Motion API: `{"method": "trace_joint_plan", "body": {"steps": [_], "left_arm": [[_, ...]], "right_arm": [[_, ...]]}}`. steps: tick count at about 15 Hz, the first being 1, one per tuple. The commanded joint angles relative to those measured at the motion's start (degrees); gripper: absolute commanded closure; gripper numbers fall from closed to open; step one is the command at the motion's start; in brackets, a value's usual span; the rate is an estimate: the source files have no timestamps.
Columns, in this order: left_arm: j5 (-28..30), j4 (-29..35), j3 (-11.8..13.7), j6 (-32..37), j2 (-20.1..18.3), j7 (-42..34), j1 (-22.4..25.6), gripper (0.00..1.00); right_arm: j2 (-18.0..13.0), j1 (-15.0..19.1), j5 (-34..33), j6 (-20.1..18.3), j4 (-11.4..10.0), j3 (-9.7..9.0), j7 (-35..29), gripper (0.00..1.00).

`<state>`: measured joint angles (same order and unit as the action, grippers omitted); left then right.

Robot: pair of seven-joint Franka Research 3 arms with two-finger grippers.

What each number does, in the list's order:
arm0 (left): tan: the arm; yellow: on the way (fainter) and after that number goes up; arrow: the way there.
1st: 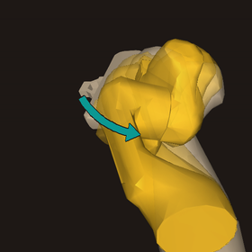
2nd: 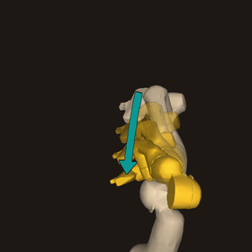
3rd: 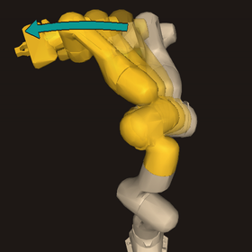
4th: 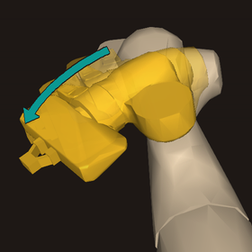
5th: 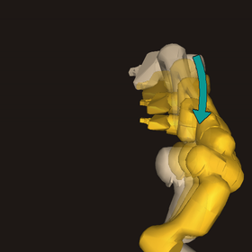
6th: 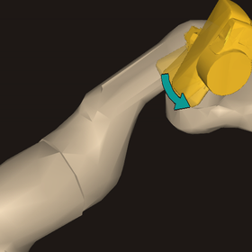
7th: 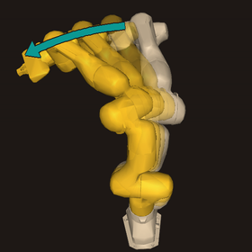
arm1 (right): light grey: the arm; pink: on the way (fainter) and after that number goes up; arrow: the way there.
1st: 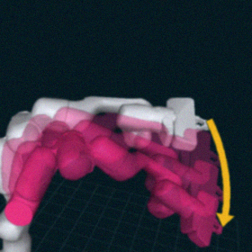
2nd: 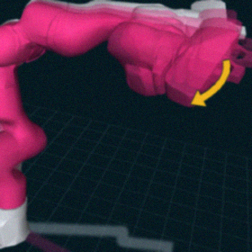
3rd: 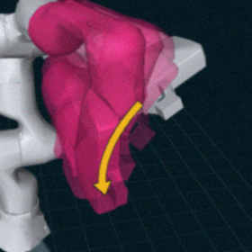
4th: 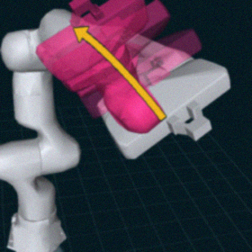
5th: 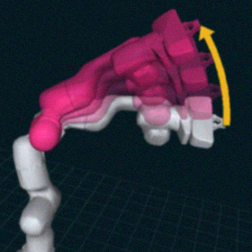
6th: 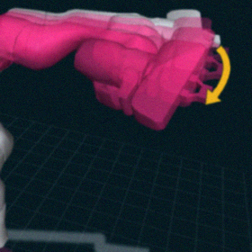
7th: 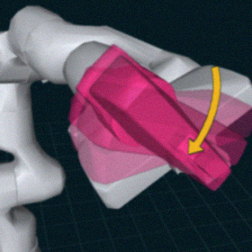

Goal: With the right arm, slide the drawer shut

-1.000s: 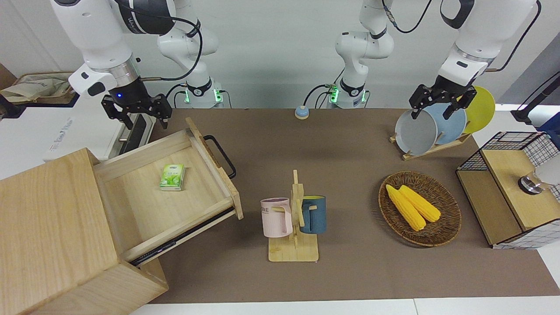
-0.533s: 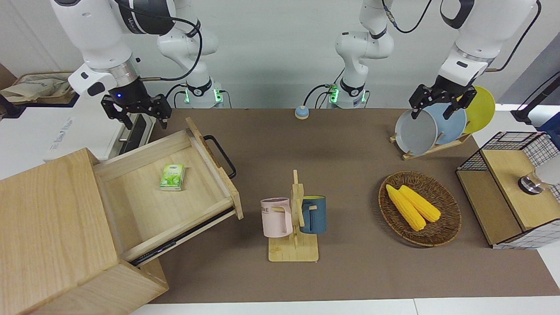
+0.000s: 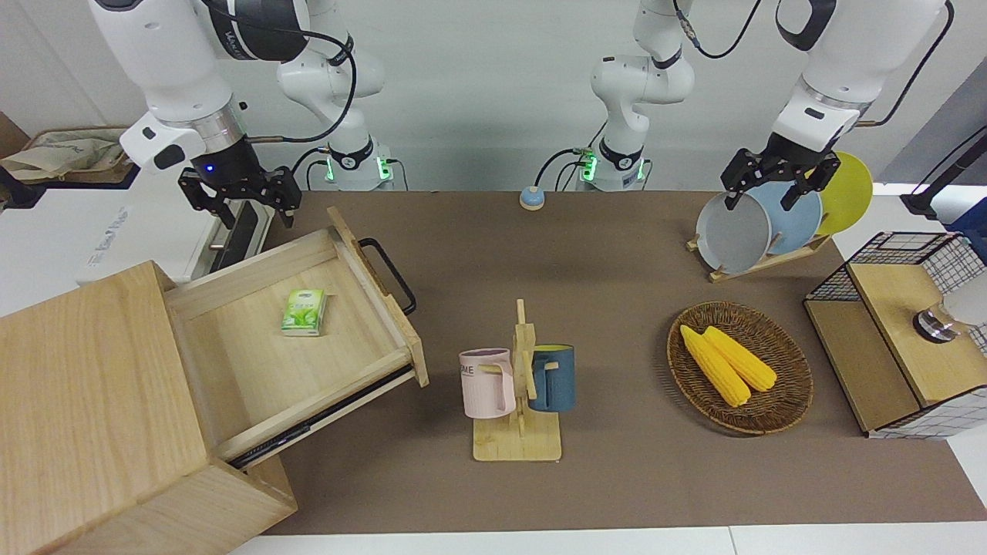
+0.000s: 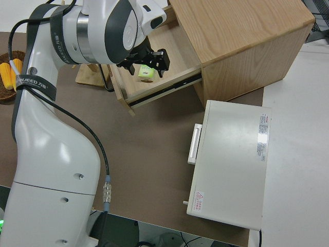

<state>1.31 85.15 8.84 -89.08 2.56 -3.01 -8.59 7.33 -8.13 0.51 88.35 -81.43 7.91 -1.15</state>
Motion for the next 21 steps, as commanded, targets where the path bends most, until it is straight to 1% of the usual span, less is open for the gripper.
{"method": "trace_joint_plan", "body": {"steps": [1,2,3,4,13,15,21], "left_arm": [[-0.78,-1.12,0.92,-0.04,0.69,-0.33,-0.99,0.0],[-0.78,-1.12,0.92,-0.04,0.69,-0.33,-0.99,0.0],[-0.78,-1.12,0.92,-0.04,0.69,-0.33,-0.99,0.0],[-0.78,-1.12,0.92,-0.04,0.69,-0.33,-0.99,0.0],[-0.78,-1.12,0.92,-0.04,0.69,-0.33,-0.99,0.0],[-0.78,-1.12,0.92,-0.04,0.69,-0.33,-0.99,0.0],[-0.87,-1.12,0.92,-0.04,0.69,-0.33,-0.99,0.0]], "right_arm": [[0.14,-0.22,-1.56,-2.12,0.48,0.0,-0.08,0.597],[0.14,-0.22,-1.57,-2.21,0.48,-0.08,0.01,0.825],[0.14,-0.22,-1.57,-2.48,0.48,-0.08,0.01,0.955],[0.05,-0.22,-1.57,-2.48,0.48,-0.08,0.09,1.0],[-0.3,-0.22,-0.86,-2.57,0.48,-0.17,0.45,1.0],[-0.56,-0.22,-1.12,-3.62,0.57,-0.17,0.45,1.0],[-4.16,-0.22,-1.13,-8.01,0.57,-0.17,0.36,1.0]]}}
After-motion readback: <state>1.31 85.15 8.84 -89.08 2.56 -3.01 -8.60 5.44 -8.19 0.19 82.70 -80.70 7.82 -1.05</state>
